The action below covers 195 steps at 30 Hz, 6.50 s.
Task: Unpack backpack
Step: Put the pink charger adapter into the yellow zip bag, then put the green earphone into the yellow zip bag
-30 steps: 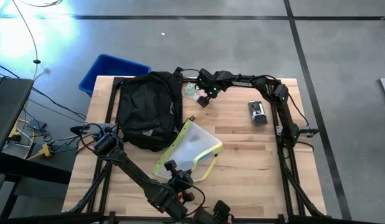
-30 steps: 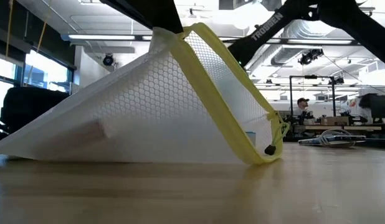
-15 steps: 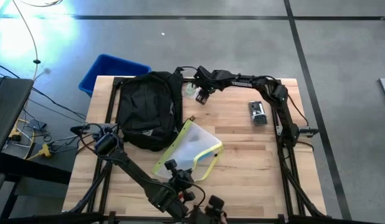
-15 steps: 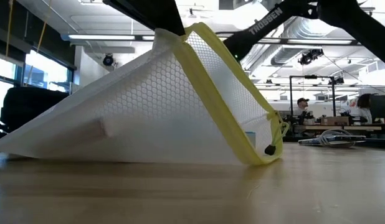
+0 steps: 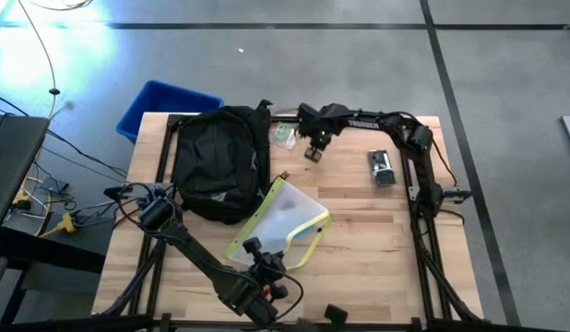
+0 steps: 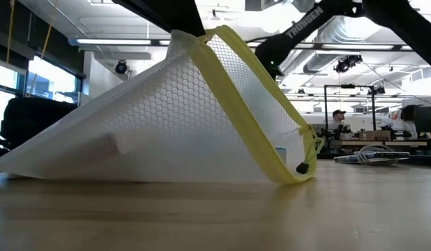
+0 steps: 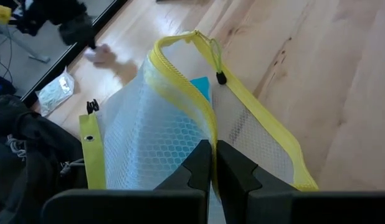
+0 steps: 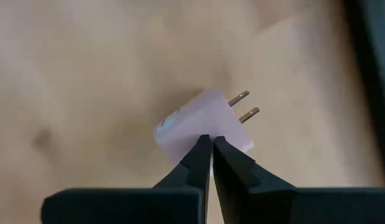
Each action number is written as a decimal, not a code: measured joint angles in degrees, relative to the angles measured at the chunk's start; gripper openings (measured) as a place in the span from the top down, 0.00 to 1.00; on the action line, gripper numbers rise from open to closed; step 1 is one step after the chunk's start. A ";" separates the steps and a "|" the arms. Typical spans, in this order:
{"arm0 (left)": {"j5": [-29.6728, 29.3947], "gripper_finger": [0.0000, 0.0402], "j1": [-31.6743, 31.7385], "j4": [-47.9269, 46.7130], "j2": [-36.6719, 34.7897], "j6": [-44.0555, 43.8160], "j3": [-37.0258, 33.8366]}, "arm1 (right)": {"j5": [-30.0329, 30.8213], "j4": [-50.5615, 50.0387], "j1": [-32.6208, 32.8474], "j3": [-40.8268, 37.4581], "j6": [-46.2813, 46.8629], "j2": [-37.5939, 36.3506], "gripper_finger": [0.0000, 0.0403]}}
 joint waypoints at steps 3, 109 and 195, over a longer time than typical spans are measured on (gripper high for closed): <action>0.06 1.00 -0.06 1.16 0.02 0.04 0.00 | 1.77 -5.29 4.34 -0.40 0.76 -2.46 0.99; -4.77 1.00 -1.51 17.34 1.46 11.99 -0.02 | -8.19 42.77 44.92 -23.05 19.87 -16.58 0.03; 1.79 1.00 2.23 -3.78 1.40 0.52 0.02 | -30.83 -8.39 -9.31 5.47 -24.56 7.47 1.00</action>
